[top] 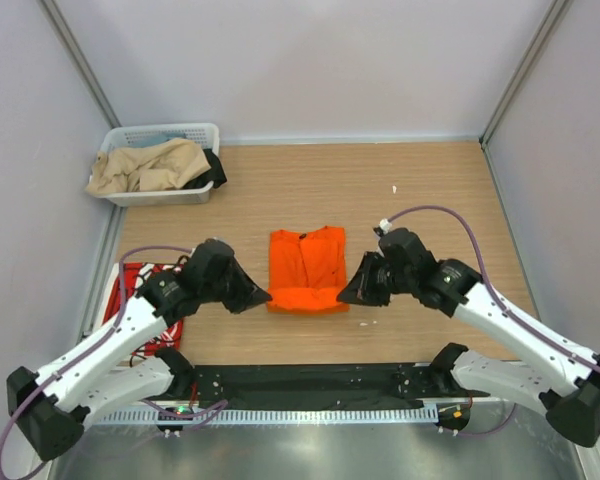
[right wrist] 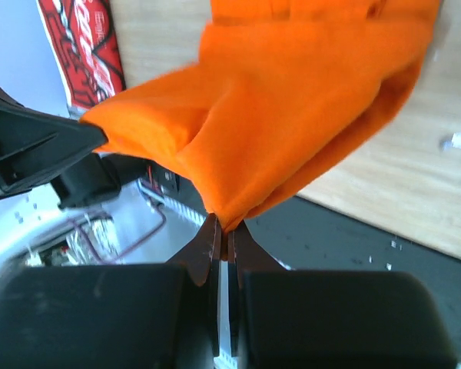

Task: Fold and stack the t-shirts
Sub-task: Fold the tshirt

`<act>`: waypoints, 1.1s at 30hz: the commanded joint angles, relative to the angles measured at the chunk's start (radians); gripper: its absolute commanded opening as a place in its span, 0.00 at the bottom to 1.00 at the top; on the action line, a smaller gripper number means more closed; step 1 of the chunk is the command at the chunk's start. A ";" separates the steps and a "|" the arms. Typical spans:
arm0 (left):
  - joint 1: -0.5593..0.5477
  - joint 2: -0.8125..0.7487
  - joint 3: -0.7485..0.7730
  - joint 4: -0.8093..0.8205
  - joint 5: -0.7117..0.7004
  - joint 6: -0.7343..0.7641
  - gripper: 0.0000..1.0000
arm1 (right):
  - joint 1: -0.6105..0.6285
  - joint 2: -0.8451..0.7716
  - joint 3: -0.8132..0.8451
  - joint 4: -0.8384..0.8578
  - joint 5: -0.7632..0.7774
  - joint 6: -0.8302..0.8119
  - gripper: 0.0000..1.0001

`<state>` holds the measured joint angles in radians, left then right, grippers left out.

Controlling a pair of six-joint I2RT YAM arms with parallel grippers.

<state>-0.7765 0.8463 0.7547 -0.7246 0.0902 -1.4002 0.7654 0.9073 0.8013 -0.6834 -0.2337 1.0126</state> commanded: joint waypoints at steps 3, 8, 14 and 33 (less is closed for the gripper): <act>0.280 0.158 0.090 0.040 0.190 0.208 0.00 | -0.191 0.172 0.117 0.010 -0.122 -0.163 0.01; 0.361 0.404 0.231 0.067 0.267 0.315 0.00 | -0.297 0.363 0.249 0.021 -0.240 -0.261 0.01; 0.413 0.617 0.380 0.123 0.336 0.342 0.00 | -0.383 0.547 0.366 0.019 -0.315 -0.328 0.01; 0.526 1.022 0.659 0.130 0.304 0.437 0.22 | -0.560 1.096 0.746 0.096 -0.449 -0.493 0.44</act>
<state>-0.2707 1.8435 1.3247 -0.6018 0.4351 -1.0153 0.2394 1.9381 1.4326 -0.6235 -0.6647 0.5842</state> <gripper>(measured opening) 0.182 0.376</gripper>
